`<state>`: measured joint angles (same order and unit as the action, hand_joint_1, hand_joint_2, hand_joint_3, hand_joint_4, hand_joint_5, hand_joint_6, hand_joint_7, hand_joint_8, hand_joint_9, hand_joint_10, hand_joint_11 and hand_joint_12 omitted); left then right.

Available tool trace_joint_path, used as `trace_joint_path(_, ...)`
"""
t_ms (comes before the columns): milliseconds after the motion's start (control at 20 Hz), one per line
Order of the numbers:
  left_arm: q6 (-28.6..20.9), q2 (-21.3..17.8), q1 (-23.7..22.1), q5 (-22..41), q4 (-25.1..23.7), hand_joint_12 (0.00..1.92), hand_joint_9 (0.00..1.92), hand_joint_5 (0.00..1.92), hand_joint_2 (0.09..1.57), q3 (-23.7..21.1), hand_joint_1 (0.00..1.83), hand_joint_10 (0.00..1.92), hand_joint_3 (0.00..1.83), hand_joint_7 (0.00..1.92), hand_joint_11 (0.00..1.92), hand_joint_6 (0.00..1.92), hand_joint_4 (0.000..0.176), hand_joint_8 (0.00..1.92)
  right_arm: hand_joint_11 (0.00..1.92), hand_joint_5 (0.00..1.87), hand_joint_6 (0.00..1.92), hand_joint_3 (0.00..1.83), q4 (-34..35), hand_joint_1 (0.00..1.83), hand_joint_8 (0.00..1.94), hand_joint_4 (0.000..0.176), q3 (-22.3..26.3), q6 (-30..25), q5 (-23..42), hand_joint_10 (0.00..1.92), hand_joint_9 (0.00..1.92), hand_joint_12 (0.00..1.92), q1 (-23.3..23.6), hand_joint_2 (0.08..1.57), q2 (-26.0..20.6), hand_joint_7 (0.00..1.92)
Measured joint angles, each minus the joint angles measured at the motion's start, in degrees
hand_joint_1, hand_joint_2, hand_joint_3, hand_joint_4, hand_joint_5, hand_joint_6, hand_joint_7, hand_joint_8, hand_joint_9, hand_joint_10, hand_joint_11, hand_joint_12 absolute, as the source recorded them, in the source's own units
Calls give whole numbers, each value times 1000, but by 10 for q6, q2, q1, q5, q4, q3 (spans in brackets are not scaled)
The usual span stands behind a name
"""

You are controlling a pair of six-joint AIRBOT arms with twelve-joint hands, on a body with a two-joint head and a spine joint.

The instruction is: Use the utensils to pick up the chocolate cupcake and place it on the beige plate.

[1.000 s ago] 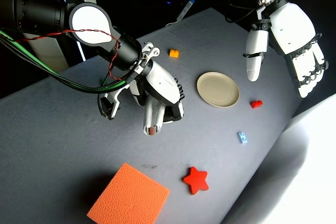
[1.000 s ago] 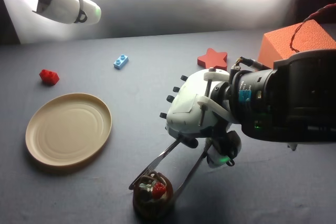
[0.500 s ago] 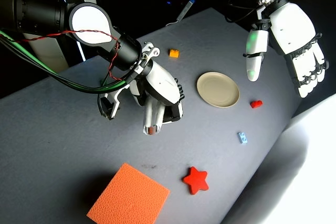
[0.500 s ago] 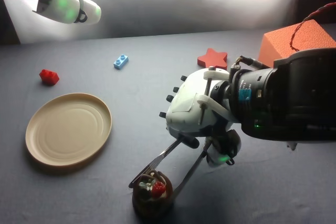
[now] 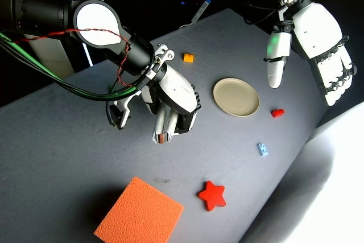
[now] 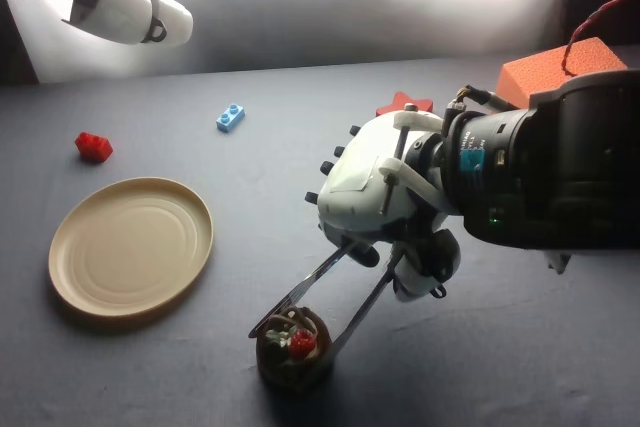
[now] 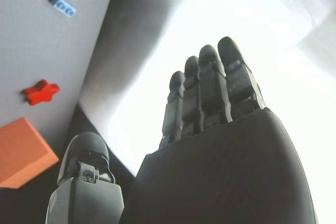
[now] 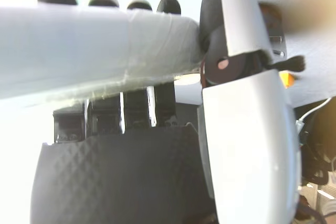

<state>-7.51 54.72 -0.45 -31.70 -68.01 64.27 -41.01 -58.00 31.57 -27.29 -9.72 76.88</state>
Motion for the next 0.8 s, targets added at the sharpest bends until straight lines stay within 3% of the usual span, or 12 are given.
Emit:
trace_joint_path(150,0,0,0,0,0,343,191,124,1156,0,0,0,0,165,0,0,0,0,923,891,961,0,0,1238,1412,0,0,-7,-3,1487,820,1445,6,1172,-3,865)
trace_joint_path(350,0,0,0,0,0,318,182,114,1156,0,0,1,0,157,0,0,0,1,871,899,908,1,-1,1242,1481,0,0,-21,-6,1531,785,1492,19,1181,-10,833)
trace_joint_path(700,0,0,0,0,0,571,247,173,1153,0,18,12,0,204,0,7,0,4,913,938,882,0,-2,1244,1483,0,0,-51,-9,1487,783,1466,48,1174,-18,817)
trace_joint_path(750,0,0,0,0,0,573,249,168,1150,0,22,8,0,202,0,3,0,2,897,944,882,0,-1,1244,1482,0,0,-57,-10,1490,783,1462,53,1173,-19,814)
trace_joint_path(800,0,0,0,0,0,445,186,150,1155,0,21,10,1,174,0,2,0,3,775,949,867,0,-2,1250,1408,0,0,-62,-10,1490,787,1525,56,1159,-21,866)
